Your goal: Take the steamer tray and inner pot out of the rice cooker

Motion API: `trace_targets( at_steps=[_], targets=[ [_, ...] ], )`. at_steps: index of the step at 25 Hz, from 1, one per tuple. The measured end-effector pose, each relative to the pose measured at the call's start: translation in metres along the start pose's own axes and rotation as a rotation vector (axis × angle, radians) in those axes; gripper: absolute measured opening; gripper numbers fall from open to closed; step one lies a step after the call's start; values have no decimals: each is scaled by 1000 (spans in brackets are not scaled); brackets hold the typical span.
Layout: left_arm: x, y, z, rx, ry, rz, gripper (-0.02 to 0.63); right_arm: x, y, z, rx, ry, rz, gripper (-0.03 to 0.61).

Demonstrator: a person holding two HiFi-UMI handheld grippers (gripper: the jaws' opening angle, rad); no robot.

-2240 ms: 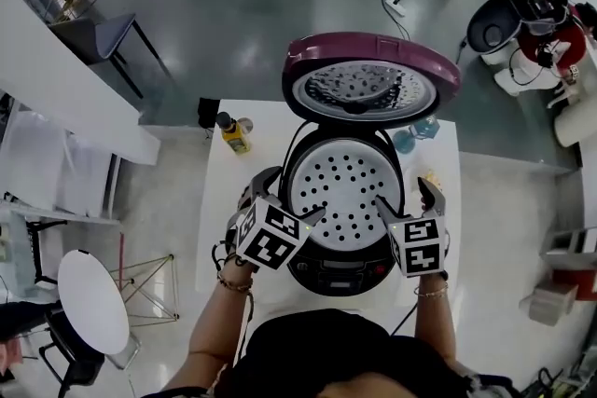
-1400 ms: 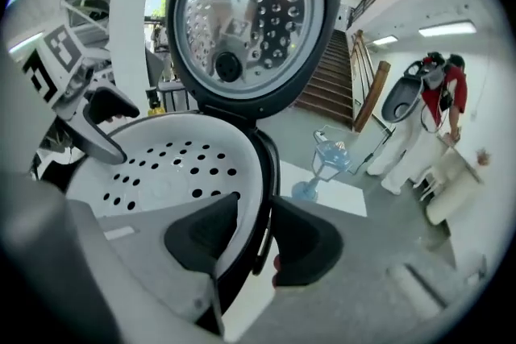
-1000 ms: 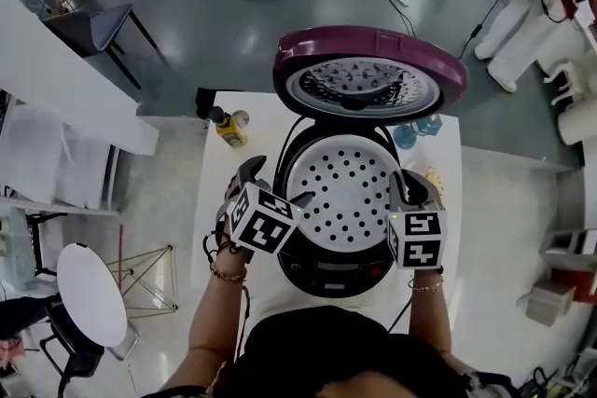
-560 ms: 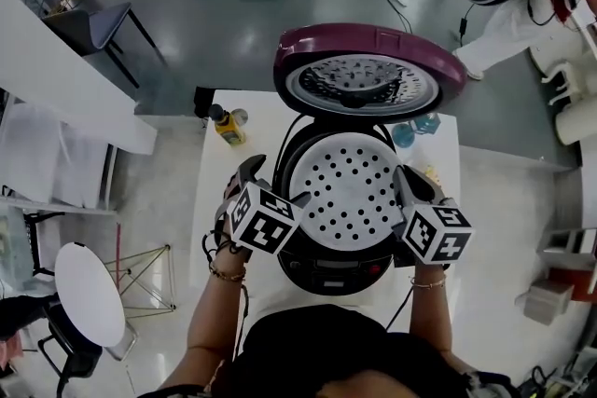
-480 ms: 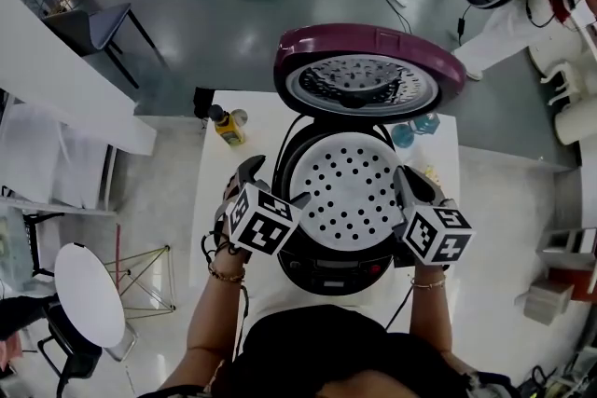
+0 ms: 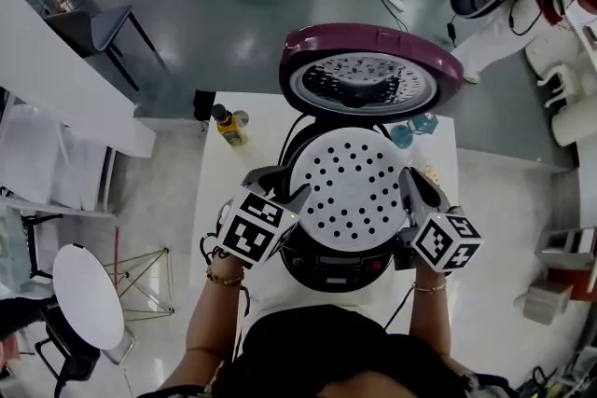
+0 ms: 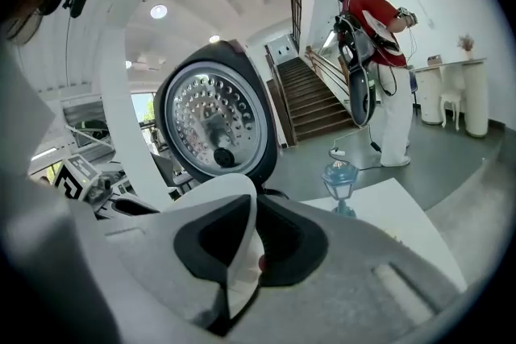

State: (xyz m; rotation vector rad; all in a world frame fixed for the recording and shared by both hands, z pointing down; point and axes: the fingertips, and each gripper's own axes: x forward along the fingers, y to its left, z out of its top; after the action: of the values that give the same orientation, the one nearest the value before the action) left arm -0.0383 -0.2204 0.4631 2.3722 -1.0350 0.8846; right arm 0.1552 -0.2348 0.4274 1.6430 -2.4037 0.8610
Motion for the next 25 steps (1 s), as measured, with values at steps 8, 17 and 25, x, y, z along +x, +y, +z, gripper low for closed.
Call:
trace_targets(
  at_steps=[8, 17, 25],
  targets=[
    [-23, -16, 4, -7, -53, -43, 128, -29, 16, 4, 13, -72, 11, 31],
    [-72, -76, 47, 68, -208, -59, 100, -106, 12, 17, 118, -215, 53, 31],
    [-75, -153, 62, 115, -249, -46, 89, -177, -26, 14, 144, -244, 59, 32]
  ],
)
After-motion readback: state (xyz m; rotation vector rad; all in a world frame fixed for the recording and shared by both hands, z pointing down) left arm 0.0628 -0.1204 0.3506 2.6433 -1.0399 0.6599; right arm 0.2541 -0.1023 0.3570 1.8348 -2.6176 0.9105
